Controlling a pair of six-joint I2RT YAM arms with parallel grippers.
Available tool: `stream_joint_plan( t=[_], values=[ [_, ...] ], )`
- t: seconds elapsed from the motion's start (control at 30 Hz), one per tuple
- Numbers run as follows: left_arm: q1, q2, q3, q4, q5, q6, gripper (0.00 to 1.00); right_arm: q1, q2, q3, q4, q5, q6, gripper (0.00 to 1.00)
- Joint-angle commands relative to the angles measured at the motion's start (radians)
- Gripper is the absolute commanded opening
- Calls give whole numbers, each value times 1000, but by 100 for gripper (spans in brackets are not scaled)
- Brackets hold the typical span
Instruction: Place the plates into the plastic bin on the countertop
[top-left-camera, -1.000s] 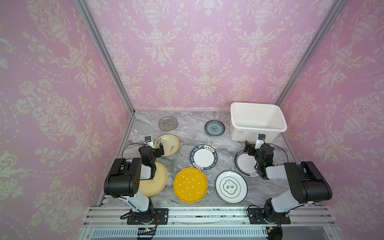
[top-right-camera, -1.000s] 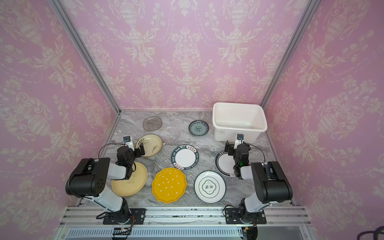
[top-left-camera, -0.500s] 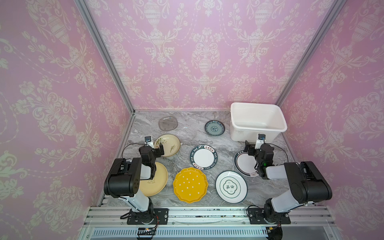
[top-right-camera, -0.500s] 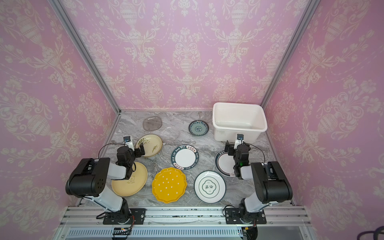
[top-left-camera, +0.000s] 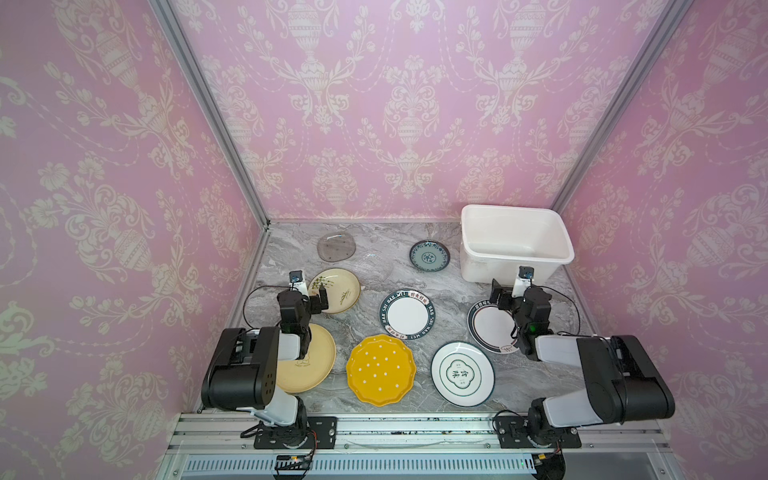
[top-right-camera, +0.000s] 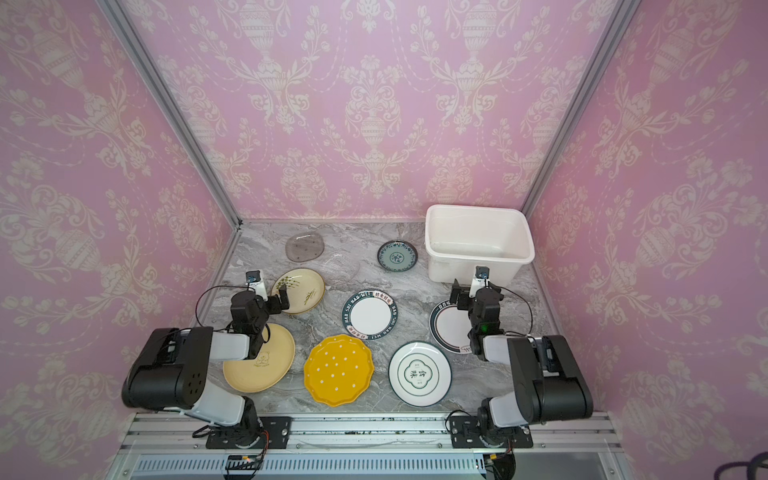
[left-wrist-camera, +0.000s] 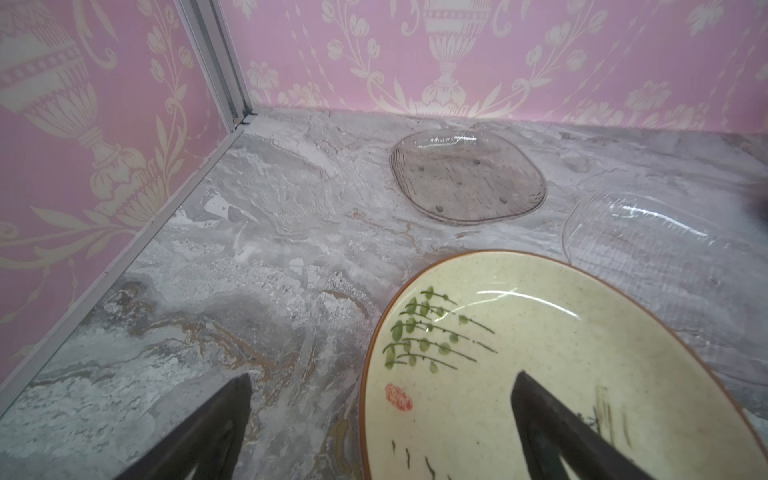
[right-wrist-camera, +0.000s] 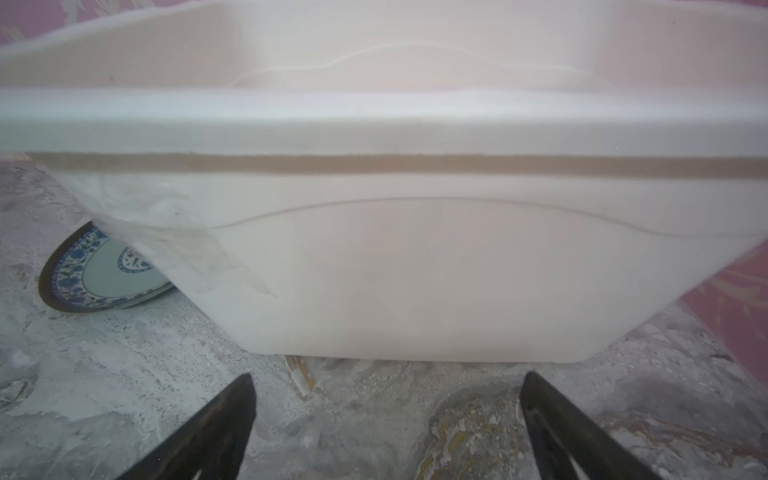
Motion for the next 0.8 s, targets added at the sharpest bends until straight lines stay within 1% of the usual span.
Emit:
stream_joint_plan(
  t=[0.0,0.07,0.17,0.2,0.23,0.27,0.3,0.33,0.37,0.4,0.43,0.5,0.53,0.6,0.67,0.77],
  values=[
    [-5,-187,153,-429,4,-57,99,8,-182,36,-207,22,36,100],
    [-6,-265,250,-678,-5,-118,99,7,-282,101,-395,7,78,100],
    [-6,-369,387,-965,43,-203,99,5,-386,230,-669,-40,193,100],
    [-4,-400,429,-1051,55,-247,99,4,-412,275,-749,-45,282,100],
    [-2,-423,460,-1124,60,-297,99,2,-429,310,-828,-20,395,100],
    [3,-446,495,-1218,46,-390,99,2,-449,352,-954,34,573,100],
    [10,-465,517,-1306,27,-495,99,-12,-464,391,-1067,42,716,100],
    [23,-478,533,-1371,36,-571,99,-35,-475,402,-1087,-41,733,100],
    [52,-495,537,-1397,126,-599,99,-59,-485,402,-1051,-172,731,100],
    [74,-508,526,-1388,220,-610,99,-65,-486,402,-1020,-240,754,100],
    [86,-524,517,-1383,282,-634,99,-64,-480,407,-1001,-296,788,100],
    [88,-543,520,-1425,307,-669,99,-52,-438,438,-986,-403,836,100],
    [88,-546,530,-1473,288,-684,99,-28,-407,474,-1014,-434,836,99],
    [88,-542,564,-1611,221,-693,99,55,-345,565,-1103,-445,786,98],
    [88,-524,604,-1774,116,-711,99,175,-273,665,-1187,-439,729,99],
    [88,-493,638,-1972,-24,-756,99,347,-138,784,-1253,-471,712,97]
  ],
)
